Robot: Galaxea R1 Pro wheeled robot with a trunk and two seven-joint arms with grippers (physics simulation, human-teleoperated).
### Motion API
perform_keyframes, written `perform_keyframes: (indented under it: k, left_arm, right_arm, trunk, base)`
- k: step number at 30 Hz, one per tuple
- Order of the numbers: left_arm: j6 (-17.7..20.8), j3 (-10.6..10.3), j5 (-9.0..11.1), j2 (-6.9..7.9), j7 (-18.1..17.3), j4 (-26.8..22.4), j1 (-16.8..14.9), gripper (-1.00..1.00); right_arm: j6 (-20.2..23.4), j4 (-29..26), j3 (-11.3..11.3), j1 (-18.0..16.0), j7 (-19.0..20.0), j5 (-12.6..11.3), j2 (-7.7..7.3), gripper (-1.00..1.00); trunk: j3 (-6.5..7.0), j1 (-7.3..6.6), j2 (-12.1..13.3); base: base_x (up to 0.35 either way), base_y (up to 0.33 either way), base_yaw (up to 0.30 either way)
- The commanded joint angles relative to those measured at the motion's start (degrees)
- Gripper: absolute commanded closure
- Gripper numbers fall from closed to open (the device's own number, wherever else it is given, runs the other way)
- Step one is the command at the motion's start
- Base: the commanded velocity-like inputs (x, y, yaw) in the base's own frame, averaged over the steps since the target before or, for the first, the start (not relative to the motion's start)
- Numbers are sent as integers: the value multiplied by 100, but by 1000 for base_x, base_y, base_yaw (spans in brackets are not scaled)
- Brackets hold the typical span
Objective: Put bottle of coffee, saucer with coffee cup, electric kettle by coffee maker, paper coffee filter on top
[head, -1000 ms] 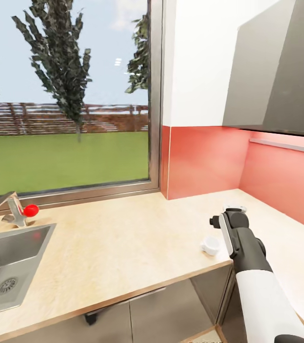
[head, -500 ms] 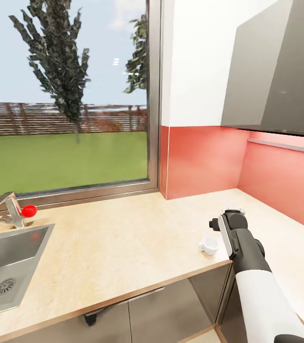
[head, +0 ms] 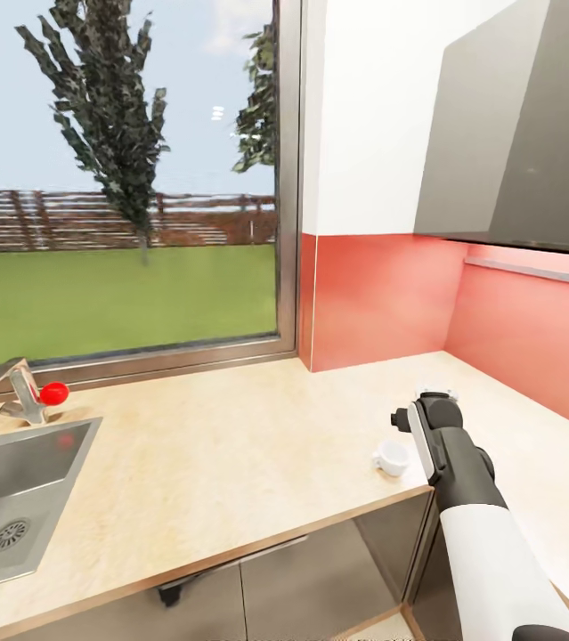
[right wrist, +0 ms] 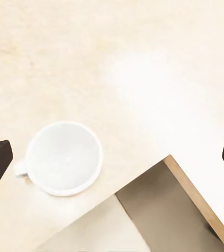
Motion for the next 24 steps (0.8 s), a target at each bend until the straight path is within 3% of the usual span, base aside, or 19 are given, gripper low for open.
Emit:
perform_keyframes:
  k: [1,24]
  left_arm:
    - [22,-45,2,-2,10,-7,4,-100]
    - [22,-45,3,-4,13,-6,4,-100]
  right_arm:
    - [26,-2,-11,-2,32,55,6,-100]
    - [26,8,-45,-2,32,53,-57,-100]
  trunk:
    - [-8,2,-3]
    - [-211,2,-3]
  base:
    - [0,0,0]
    - [0,0,0]
